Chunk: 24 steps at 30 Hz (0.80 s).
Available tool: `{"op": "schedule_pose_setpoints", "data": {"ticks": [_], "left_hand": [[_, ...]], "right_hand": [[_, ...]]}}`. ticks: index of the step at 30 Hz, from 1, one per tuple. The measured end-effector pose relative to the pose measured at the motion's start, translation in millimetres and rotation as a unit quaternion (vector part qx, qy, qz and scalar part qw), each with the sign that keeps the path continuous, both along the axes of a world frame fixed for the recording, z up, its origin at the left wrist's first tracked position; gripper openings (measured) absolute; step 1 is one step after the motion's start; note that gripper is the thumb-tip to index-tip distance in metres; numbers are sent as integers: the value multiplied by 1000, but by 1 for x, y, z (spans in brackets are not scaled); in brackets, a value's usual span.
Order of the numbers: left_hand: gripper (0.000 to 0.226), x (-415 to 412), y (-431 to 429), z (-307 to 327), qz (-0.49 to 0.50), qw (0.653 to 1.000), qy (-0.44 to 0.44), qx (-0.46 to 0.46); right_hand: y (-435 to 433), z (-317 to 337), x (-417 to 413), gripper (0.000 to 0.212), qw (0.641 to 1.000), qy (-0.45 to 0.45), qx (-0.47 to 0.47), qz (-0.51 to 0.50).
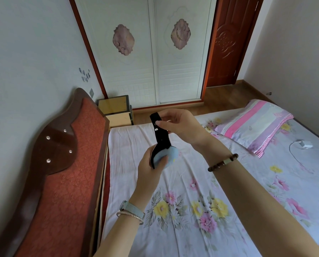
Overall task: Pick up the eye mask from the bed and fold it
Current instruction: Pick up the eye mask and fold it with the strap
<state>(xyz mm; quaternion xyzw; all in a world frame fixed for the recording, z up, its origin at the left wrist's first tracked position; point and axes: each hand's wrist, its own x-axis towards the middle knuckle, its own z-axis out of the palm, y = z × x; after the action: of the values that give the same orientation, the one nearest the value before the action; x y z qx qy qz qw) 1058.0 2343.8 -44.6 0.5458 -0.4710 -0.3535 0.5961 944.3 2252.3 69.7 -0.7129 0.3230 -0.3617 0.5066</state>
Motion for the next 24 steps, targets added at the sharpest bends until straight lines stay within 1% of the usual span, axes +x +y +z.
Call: {"op": "schedule_pose_setpoints", "data": {"ticks": [3, 6, 10, 13, 16, 19, 21, 24], "left_hand": [[23, 3, -3, -1, 62, 998, 16, 10], [19, 10, -5, 0, 96, 994, 38, 19], [14, 17, -8, 6, 114, 984, 129, 42], [20, 20, -10, 10, 108, 971, 204, 55], [25, 21, -9, 18, 99, 958, 264, 53], [32, 23, -8, 23, 87, 944, 316, 44], [34, 23, -7, 24, 82, 937, 337, 41], [34, 19, -4, 27, 79, 935, 343, 35]], "right_hand": [[1, 1, -1, 19, 1000, -5, 4, 10], [3, -1, -4, 10, 1000, 6, -5, 19], [8, -11, -9, 6, 999, 38, -16, 3], [14, -24, -13, 8, 998, 55, 7, -13], [23, -38, -14, 2, 996, 77, 20, -38], [29, -53, -12, 8, 992, 81, 16, -92], [32, -60, -12, 11, 989, 70, 26, -127], [36, -68, -10, 18, 982, 52, 47, -177]]}}
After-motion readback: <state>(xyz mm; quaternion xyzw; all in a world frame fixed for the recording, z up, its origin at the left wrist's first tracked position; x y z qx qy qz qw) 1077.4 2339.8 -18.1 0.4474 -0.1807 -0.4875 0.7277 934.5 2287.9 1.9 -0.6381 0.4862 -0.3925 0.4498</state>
